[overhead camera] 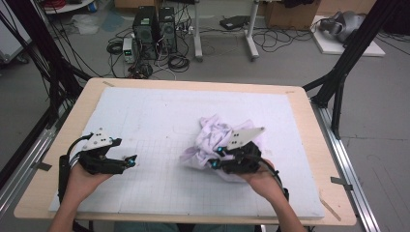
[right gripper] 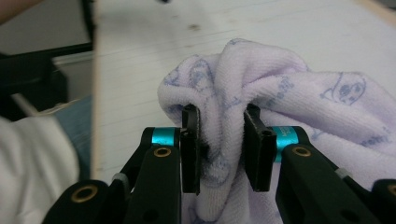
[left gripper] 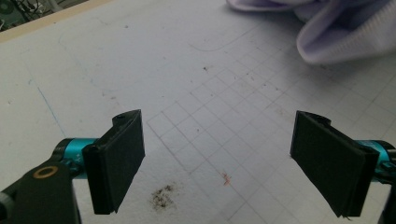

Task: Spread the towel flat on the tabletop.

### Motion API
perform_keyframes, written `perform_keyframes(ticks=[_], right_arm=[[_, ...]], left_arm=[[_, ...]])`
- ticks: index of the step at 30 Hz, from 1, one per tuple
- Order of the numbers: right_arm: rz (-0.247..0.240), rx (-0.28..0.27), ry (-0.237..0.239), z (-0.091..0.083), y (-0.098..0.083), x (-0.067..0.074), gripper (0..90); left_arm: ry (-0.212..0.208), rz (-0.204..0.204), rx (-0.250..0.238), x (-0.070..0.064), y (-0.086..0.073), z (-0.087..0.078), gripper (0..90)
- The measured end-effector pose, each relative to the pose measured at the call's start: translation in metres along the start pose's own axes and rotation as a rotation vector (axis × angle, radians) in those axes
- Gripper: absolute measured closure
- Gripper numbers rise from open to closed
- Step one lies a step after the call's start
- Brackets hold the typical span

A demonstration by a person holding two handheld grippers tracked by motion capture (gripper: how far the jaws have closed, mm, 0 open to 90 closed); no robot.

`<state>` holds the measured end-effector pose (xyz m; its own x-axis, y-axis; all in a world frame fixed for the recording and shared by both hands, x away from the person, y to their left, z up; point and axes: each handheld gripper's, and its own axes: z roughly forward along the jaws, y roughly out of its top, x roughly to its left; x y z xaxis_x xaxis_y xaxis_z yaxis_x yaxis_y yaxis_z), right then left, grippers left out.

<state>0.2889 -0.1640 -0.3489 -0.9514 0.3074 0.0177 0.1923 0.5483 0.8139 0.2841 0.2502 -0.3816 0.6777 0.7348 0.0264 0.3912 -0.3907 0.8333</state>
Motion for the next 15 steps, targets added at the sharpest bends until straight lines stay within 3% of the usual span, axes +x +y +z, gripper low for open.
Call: perform_keyframes(ticks=[4, 7, 12, 15], right_arm=[[-0.022, 0.051, 0.056, 0.014, -0.009, 0.016, 66.6], [0.023, 0.043, 0.102, 0.015, -0.017, 0.012, 53.7], [0.053, -0.026, 0.040, -0.008, -0.019, 0.000, 44.9], [0.060, -0.020, -0.027, -0.020, -0.023, -0.010, 42.8]], left_arm=[[-0.010, 0.000, 0.000, -0.003, 0.001, 0.003, 18.0], [-0.018, 0.001, 0.002, -0.005, 0.002, 0.006, 18.0], [-0.041, 0.002, 0.001, -0.009, 0.006, 0.014, 18.1], [-0.061, 0.014, 0.000, -0.013, 0.011, 0.020, 18.2]])
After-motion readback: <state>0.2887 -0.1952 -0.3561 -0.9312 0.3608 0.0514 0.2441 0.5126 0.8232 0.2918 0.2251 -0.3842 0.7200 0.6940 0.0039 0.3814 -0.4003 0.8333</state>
